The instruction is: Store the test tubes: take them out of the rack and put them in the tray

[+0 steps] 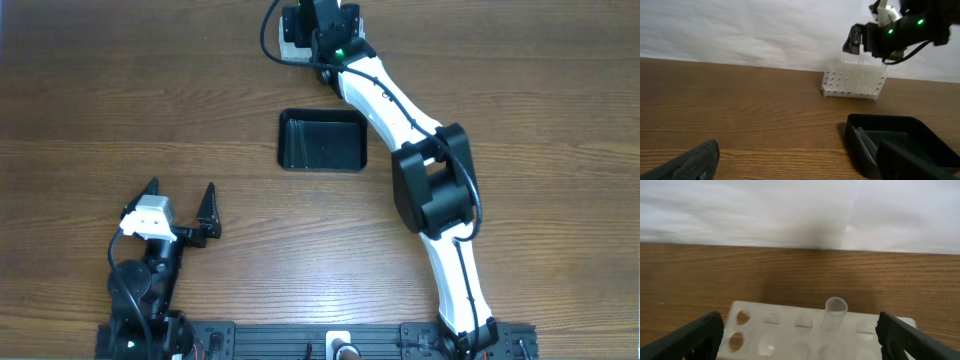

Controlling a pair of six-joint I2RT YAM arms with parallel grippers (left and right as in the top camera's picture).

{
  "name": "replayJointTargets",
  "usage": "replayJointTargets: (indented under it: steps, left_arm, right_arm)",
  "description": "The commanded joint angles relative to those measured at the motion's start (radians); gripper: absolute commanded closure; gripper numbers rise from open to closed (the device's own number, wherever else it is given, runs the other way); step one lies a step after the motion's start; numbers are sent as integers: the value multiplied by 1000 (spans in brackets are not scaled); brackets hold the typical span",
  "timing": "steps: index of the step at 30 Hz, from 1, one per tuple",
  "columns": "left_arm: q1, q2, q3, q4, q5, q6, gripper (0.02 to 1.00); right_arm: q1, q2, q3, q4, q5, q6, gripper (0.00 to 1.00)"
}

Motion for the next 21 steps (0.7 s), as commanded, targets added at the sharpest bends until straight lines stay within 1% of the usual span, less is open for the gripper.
replayJointTargets:
  steps: [1, 5, 8, 13, 16, 18, 19, 21]
  left_arm:
    - [4, -6, -5, -2, 10, 15, 18]
    - [4, -6, -5, -2, 10, 14, 18]
    - [4, -6, -5, -2, 10, 15, 18]
    - [4, -6, -5, -2, 10, 15, 18]
    - [4, -6, -5, -2, 10, 15, 18]
    - [4, -6, -5, -2, 10, 15, 18]
    - [4, -6, -5, -2, 10, 15, 20]
    - [4, -6, -5, -2, 10, 15, 18]
  right_arm:
    - [-16, 55, 52, 22, 28, 11, 51]
    - [-21, 70, 52, 42, 29, 11, 88]
    - [-24, 71, 52, 48, 35, 11, 172]
    - [-24, 71, 52, 45, 35, 11, 408]
    - [-24, 72, 52, 39, 35, 10, 606]
    - [-24, 72, 52, 34, 42, 10, 706]
    - [-24, 72, 52, 32, 51, 10, 728]
    - [-24, 72, 52, 30, 62, 6, 733]
